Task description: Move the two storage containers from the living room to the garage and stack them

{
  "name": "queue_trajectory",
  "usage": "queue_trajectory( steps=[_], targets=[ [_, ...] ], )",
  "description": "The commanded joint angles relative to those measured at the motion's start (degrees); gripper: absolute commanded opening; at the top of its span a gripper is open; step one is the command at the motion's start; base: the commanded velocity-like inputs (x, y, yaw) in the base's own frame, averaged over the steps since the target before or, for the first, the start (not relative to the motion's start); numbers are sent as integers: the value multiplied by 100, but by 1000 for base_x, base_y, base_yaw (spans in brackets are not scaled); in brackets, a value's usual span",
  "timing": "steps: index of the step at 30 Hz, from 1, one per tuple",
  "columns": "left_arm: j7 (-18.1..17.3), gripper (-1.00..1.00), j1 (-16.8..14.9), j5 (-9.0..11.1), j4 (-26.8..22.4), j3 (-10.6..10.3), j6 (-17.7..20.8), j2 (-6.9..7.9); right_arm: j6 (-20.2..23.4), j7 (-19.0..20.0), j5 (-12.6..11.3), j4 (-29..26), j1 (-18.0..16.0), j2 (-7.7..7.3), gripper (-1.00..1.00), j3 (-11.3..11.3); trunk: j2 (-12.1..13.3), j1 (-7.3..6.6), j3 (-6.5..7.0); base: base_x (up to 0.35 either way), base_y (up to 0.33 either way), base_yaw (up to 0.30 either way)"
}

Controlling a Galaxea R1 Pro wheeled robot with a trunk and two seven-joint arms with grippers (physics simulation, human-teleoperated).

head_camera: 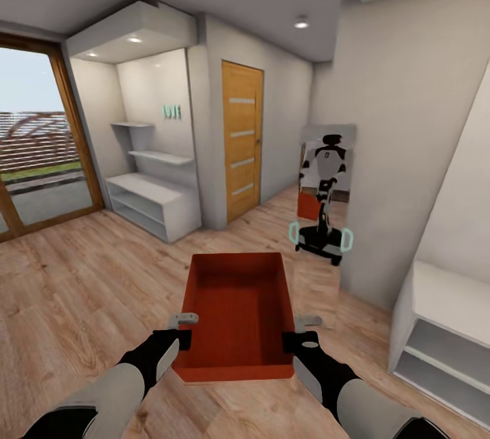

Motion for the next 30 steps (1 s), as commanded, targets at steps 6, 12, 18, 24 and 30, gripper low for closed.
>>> queue_trajectory(
  steps=[6,12,18,24,30],
  targets=[
    [26,-100,3,43,-1,-6,33,83,-82,-21,17,-203,-11,-7,-100,-79,-12,6,-13,324,0,112],
    [26,-100,3,43,-1,-6,33,83,-82,-21,17,-203,-14,-7,-100,-79,-12,6,-13,324,0,255],
    [26,-100,3,43,-1,-6,33,83,-82,-21,17,-203,-11,-7,-100,-79,-12,6,-13,324,0,268],
    [26,-100,3,43,-1,-6,33,83,-82,-21,17,-203,-15,-7,-100,-79,-12,6,-13,324,0,268],
    [26,-100,3,43,-2,-6,33,83,-82,-21,17,-203,-13,-7,-100,-79,-12,6,-13,324,0,260]
  ],
)
